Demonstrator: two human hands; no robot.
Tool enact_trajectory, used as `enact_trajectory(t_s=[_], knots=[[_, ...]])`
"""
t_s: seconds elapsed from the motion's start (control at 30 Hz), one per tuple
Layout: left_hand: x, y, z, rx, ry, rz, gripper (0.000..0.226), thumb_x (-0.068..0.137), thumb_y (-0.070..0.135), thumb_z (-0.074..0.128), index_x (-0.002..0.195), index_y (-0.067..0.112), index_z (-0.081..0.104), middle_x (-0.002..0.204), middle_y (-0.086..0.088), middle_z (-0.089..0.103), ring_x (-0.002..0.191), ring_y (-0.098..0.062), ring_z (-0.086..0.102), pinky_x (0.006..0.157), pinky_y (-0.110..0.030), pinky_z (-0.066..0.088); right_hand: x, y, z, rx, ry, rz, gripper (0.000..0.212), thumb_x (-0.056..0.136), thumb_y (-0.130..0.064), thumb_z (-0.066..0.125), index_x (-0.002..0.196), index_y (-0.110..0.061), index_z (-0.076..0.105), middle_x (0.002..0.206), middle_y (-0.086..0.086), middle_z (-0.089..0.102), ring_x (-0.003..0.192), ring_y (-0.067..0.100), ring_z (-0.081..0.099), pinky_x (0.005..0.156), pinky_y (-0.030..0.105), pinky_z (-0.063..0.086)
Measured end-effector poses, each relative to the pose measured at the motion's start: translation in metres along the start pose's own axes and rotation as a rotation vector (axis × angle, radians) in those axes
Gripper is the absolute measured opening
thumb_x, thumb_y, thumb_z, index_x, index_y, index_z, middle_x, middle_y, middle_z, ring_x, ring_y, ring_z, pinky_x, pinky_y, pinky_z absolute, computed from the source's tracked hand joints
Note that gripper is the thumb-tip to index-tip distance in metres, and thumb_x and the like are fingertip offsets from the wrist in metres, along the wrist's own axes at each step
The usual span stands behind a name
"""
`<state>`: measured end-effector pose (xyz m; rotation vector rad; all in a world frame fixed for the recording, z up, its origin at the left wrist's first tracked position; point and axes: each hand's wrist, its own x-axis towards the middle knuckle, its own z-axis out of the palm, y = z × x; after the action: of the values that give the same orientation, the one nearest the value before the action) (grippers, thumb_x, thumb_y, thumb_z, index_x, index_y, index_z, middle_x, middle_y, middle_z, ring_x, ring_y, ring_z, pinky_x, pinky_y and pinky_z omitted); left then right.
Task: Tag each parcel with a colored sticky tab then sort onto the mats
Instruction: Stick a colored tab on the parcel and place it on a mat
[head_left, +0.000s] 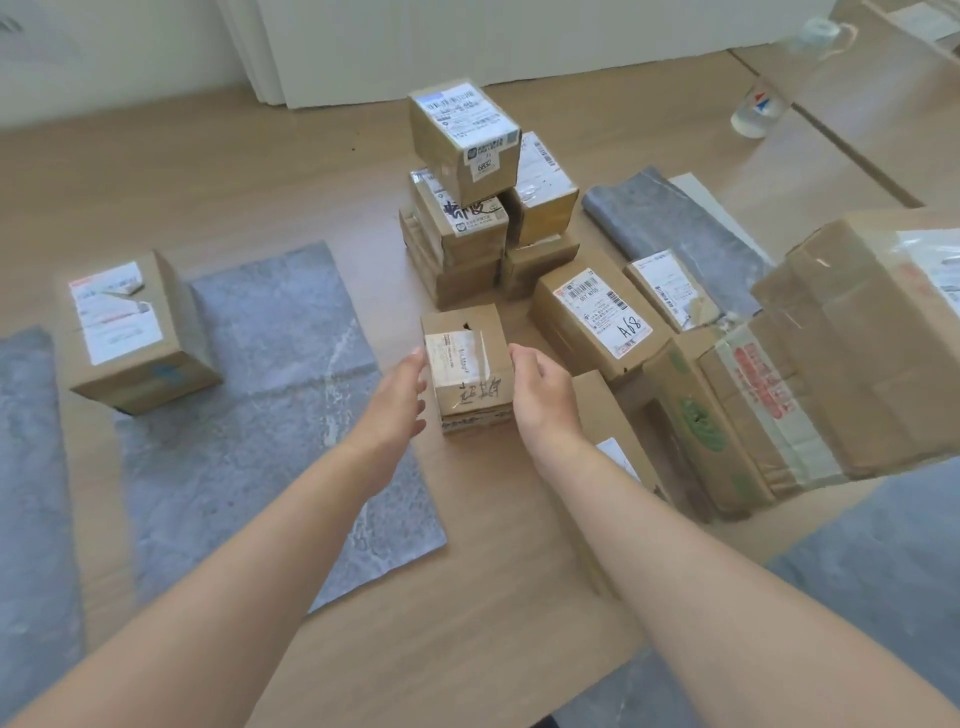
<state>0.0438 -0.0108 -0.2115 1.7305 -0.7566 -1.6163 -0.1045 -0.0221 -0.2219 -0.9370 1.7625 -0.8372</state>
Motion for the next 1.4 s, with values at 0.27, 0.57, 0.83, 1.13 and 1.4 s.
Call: enact_trajectory(t_s=[0.27,0.57,0.83,1.13,1.4], knots=[[0.03,-0.011,0.019,-0.078,0.01,0.013,0.042,0.108,0.044,0.024,0.128,0.031,0.058,0.112,0.021,0.064,0.105,-0.009,0.062,0.083,-0.022,0.046,0.035,0.007,0.017,-0.014,-0.08,0.011,0.035,0.099,-0.032,0.039,0.079,-0.013,0.059,0.078,0.001,0.065,0.076,0.025,0.056,0.071,0.038,0.047],[-0.005,0.022,0.017,-0.122,0.126,0.073,0.037,0.107,0.045,0.027,0.105,0.032,0.061,0.111,0.016,0.063,0.098,-0.013,0.062,0.092,-0.03,0.048,0.014,-0.024,0.003,-0.02,-0.113,-0.089,0.041,0.088,-0.045,0.038,0.084,-0.016,0.067,0.093,-0.003,0.071,0.092,0.019,0.064,0.086,0.042,0.054],[-0.078,0.065,0.008,-0.132,0.233,0.218,0.043,0.106,0.049,0.029,0.125,0.024,0.058,0.11,0.013,0.063,0.094,-0.015,0.062,0.104,-0.04,0.044,-0.037,-0.086,-0.028,0.039,-0.203,-0.223,0.05,0.078,-0.058,0.037,0.098,-0.03,0.073,0.112,-0.008,0.072,0.105,0.012,0.066,0.095,0.044,0.056],[-0.18,0.123,0.003,-0.188,0.299,0.418,0.044,0.106,0.048,0.03,0.121,0.021,0.061,0.111,0.003,0.066,0.083,-0.019,0.065,0.087,-0.033,0.051,-0.106,-0.156,-0.069,0.145,-0.253,-0.458,0.032,0.101,-0.036,0.04,0.082,-0.026,0.065,0.084,-0.011,0.07,0.081,0.012,0.063,0.068,0.029,0.045],[-0.261,0.145,-0.023,-0.199,0.339,0.535,0.05,0.104,0.052,0.03,0.109,0.019,0.067,0.107,-0.004,0.068,0.079,-0.02,0.063,0.083,-0.035,0.05,-0.182,-0.201,-0.084,0.179,-0.276,-0.58,0.033,0.102,-0.031,0.041,0.074,-0.026,0.057,0.063,-0.017,0.059,0.067,0.009,0.052,0.061,0.027,0.041]])
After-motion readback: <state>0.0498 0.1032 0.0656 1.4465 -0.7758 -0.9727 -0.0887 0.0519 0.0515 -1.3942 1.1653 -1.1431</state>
